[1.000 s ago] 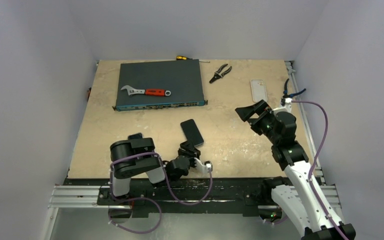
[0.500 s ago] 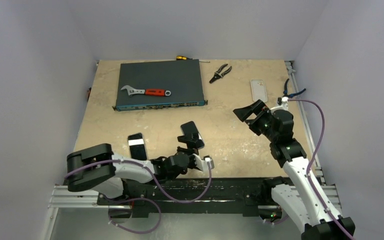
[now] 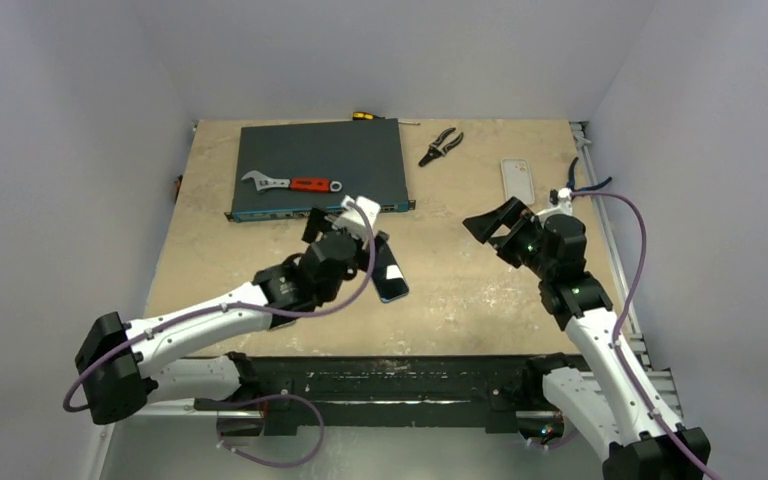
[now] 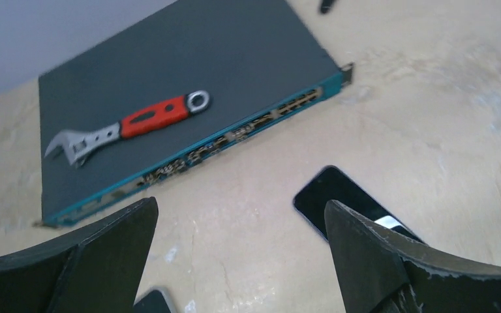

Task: Take the phone out of the phone case
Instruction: Place the phone at the center of the board.

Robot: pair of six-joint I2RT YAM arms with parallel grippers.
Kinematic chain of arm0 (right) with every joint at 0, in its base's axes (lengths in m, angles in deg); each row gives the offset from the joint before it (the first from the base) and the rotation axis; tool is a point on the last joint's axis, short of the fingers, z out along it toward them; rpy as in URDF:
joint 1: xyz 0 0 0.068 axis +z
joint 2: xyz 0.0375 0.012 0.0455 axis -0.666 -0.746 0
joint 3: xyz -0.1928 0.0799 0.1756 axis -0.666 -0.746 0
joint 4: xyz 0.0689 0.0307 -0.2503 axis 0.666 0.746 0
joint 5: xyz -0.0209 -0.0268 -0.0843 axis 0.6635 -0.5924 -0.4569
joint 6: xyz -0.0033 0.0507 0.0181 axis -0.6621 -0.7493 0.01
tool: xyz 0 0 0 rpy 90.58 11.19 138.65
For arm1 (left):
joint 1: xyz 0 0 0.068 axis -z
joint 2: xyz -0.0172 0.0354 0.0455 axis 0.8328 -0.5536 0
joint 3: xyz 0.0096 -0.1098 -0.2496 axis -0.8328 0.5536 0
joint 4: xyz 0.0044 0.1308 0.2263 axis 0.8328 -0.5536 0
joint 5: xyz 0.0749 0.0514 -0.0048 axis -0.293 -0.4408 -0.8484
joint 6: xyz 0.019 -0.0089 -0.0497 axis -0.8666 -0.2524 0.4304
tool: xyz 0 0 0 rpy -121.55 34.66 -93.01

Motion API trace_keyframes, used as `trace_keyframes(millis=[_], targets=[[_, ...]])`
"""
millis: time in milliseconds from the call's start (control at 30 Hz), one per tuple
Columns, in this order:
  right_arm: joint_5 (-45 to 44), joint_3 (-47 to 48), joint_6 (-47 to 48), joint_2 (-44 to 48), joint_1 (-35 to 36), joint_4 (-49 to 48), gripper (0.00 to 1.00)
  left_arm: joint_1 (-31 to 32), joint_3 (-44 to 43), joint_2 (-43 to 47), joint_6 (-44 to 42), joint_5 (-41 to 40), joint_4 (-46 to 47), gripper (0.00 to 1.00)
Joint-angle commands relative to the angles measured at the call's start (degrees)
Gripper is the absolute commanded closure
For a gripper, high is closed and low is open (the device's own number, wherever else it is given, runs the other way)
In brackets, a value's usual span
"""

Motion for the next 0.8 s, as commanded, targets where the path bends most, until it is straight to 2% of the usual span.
trace_keyframes(millis=[0, 100, 200, 267, 333, 400, 500, 633, 767], targets=[[3.05, -0.23, 2.23, -0.8, 0.33, -2.36, 0.01, -9.06, -9.24, -6.07, 29.94, -9.57, -27.07, 0.0], [4.89, -1.28, 2.67, -2.49, 0.38, -3.25, 0.01, -17.63, -10.44, -7.27, 40.21, -5.72, -33.89, 0.0], [9.29, -1.19, 5.72, -4.32, 1.43, -6.15, 0.03, -26.46, -8.45, -4.12, 45.82, -0.84, -36.02, 0.0], [4.65, 2.32, 10.19, -8.12, 7.99, -3.85, 0.04, -30.06, -8.14, -1.08, 48.25, 1.0, -37.29, 0.0], [-3.87, 7.78, 13.21, -13.96, 17.53, 1.32, 0.03, -32.52, -8.87, 1.3, 49.72, 0.74, -39.12, 0.0], [-7.87, 9.28, 11.82, -17.07, 23.03, 0.35, 0.03, -35.68, -9.17, 2.21, 49.52, 1.67, -40.06, 0.0], [-7.19, 7.45, 8.55, -18.97, 26.19, -5.8, 0.03, -43.17, -7.64, -0.08, 48.71, 9.16, -41.08, 0.0], [-6.38, 9.66, 8.92, -24.74, 30.49, -8.45, 0.03, -48.67, -1.67, -1.58, 51.8, 14.46, -38.9, 0.02], [-6.36, 12.09, 9.38, -29.82, 35.41, -10.73, 0.07, -53.33, 4.89, 0.78, 53.83, 18.25, -34.16, 0.14]])
